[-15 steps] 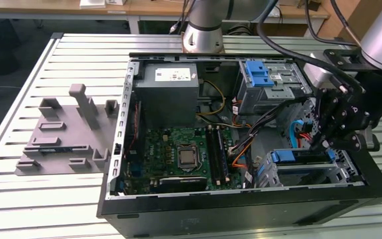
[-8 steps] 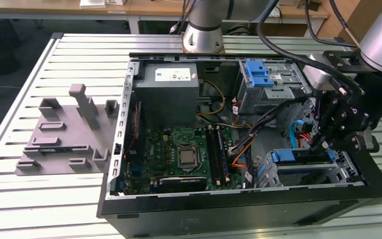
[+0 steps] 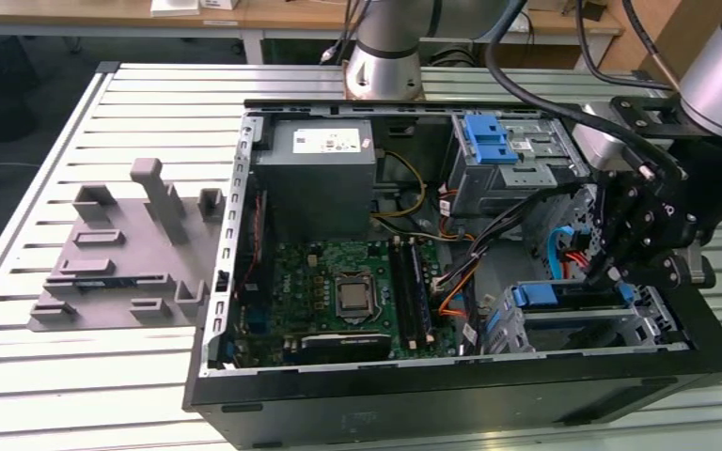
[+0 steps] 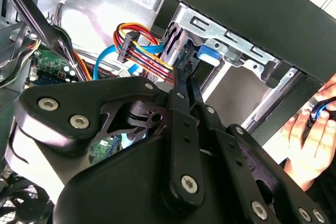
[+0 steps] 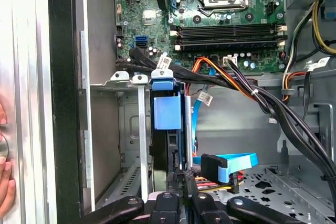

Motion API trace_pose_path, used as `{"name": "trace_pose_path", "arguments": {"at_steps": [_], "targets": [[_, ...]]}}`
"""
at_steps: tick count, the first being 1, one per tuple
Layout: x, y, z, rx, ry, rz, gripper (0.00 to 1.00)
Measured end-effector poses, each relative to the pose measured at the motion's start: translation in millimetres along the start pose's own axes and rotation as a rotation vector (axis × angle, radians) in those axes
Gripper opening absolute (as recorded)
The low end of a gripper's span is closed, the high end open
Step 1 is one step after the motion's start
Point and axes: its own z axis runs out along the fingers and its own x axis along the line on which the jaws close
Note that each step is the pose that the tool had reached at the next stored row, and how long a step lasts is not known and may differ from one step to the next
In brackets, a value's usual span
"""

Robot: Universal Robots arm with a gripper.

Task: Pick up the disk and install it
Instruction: 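Insert the first disk wire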

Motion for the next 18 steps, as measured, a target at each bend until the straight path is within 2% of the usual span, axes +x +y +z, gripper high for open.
{"name": "trace_pose_path", "arguments": {"at_steps": [6, 18], "targets": [[0.1, -0.6, -1.6, -0.0049, 0.0001, 0.000, 0.16], [0.3, -2.1, -1.3, -0.0060, -0.0039, 0.004, 0.16]]}}
